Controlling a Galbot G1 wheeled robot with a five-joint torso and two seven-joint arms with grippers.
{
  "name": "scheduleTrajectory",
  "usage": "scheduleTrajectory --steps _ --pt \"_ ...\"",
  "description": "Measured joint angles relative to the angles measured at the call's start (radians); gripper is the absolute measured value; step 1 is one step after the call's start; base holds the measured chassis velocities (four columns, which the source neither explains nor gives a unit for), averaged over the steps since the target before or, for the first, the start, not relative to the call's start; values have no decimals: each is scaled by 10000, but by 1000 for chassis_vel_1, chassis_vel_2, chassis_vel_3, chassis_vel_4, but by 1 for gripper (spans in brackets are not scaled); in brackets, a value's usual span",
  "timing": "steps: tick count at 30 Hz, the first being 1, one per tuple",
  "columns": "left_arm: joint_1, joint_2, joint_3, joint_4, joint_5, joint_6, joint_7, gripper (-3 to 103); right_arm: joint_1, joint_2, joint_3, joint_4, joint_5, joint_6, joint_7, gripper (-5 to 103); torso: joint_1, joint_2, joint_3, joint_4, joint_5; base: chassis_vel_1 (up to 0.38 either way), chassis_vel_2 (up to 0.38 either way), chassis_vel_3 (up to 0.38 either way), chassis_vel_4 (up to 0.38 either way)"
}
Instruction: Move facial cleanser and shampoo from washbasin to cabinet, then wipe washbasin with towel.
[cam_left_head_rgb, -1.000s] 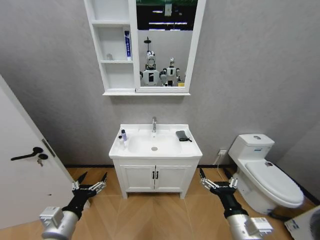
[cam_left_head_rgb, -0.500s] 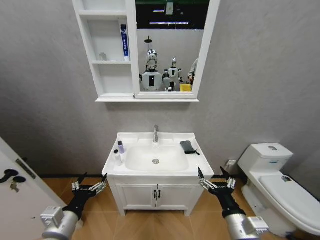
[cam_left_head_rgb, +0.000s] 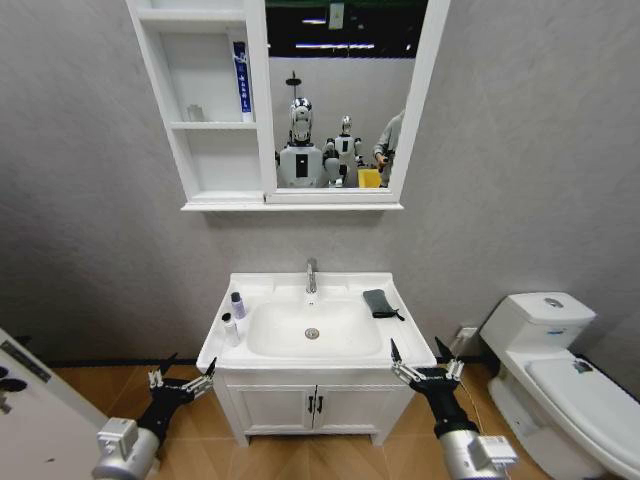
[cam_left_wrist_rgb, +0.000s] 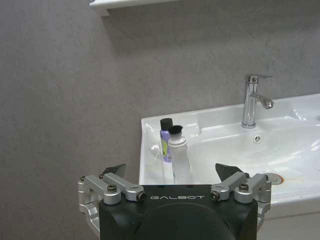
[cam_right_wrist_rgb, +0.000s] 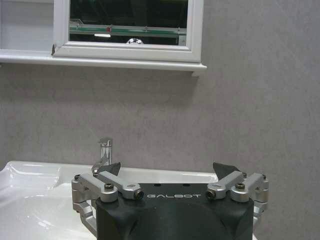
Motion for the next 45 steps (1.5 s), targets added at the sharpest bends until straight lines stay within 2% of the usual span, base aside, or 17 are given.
scheduleTrajectory --steps 2,3,5,6,9,13,17,19,27,42,45 --pt "-416 554 100 660 -197 -2 0 98 78 -33 -111 -399 1 109 1 100 4 -2 2 -2 -3 0 0 0 0" --pt "-416 554 100 660 -197 -2 0 98 78 -33 -111 -399 1 109 1 100 4 -2 2 -2 -3 0 0 0 0" --pt "-930 1196 312 1378 -605 -8 -1 99 130 -64 -149 -671 23 188 19 100 10 -3 4 -1 -4 0 0 0 0" --pt "-930 1196 312 1378 -605 -8 -1 99 130 -64 -149 -671 23 188 19 100 10 -3 4 -1 -4 0 0 0 0" --pt "-1828 1882 832 2007 -1048 -44 -42 99 313 -64 -192 -1068 126 196 117 100 12 -3 3 -3 -3 0 0 0 0" --pt "-2649 2223 1397 2359 -1402 62 -148 99 386 -59 -180 -1279 270 127 180 100 11 -3 3 -4 0 0 0 0 0" --pt "-3215 2330 1906 2728 -1552 119 -216 99 358 -77 -110 -1324 327 72 209 100 11 -4 3 -4 -2 0 0 0 0" --pt "-3628 2421 2439 2977 -1724 183 -278 99 304 -123 -7 -1335 359 52 236 100 11 -4 4 -4 -1 0 0 0 0" --pt "-4444 2409 3261 3575 -1854 228 -441 99 272 -189 143 -1369 423 44 247 100 11 -4 3 -4 -1 0 0 0 0" --pt "-6272 1870 4327 5224 -1859 184 -590 99 265 -230 354 -1456 497 72 195 100 11 -4 3 -3 0 0 0 0 0" --pt "-6769 1609 4497 5707 -1830 67 -786 99 206 -257 422 -1452 541 81 168 100 10 -4 3 -4 0 0 0 0 0"
